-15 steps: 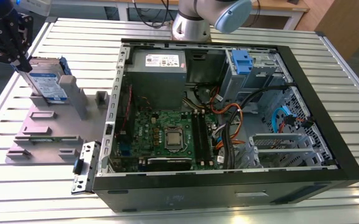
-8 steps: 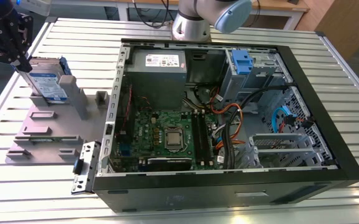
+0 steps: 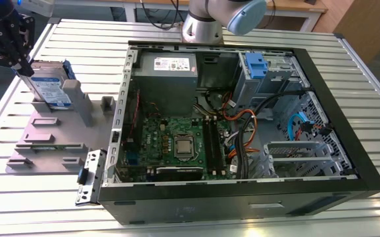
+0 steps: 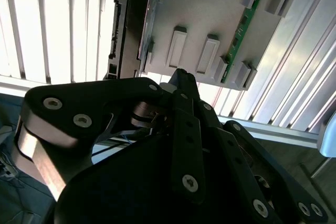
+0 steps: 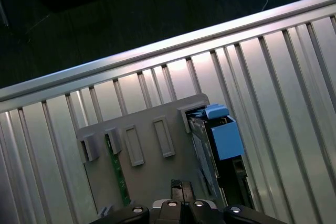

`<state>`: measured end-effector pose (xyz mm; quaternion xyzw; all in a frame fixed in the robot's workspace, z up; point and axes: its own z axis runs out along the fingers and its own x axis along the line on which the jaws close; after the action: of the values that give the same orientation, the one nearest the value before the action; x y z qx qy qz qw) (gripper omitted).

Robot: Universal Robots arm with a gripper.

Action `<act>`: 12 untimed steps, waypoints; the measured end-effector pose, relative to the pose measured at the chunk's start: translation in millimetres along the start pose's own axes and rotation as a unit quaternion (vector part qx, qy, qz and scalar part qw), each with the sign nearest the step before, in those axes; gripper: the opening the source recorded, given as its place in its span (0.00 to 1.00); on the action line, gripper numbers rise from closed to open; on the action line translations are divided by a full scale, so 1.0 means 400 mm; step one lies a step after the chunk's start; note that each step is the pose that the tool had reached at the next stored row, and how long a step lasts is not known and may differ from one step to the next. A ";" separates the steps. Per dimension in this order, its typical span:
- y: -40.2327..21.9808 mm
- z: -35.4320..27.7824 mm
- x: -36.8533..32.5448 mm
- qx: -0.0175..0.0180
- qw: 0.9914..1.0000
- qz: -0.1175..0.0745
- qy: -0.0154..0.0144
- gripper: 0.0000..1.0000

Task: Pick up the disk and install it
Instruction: 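Pick up the disk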

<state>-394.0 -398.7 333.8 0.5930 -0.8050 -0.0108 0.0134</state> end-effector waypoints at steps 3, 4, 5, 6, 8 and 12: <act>0.000 0.000 0.000 0.000 1.000 -0.001 0.000 0.11; 0.000 0.000 0.000 0.000 1.000 -0.001 0.000 0.11; 0.000 0.000 0.000 0.000 1.000 -0.002 0.000 0.11; 0.000 0.000 0.000 0.000 1.000 -0.002 0.000 0.11; 0.000 0.000 0.000 0.000 1.000 -0.003 0.000 0.11; 0.000 0.000 0.000 0.000 1.000 -0.005 0.000 0.11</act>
<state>-394.0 -398.7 333.8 0.5968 -0.8022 -0.0108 0.0135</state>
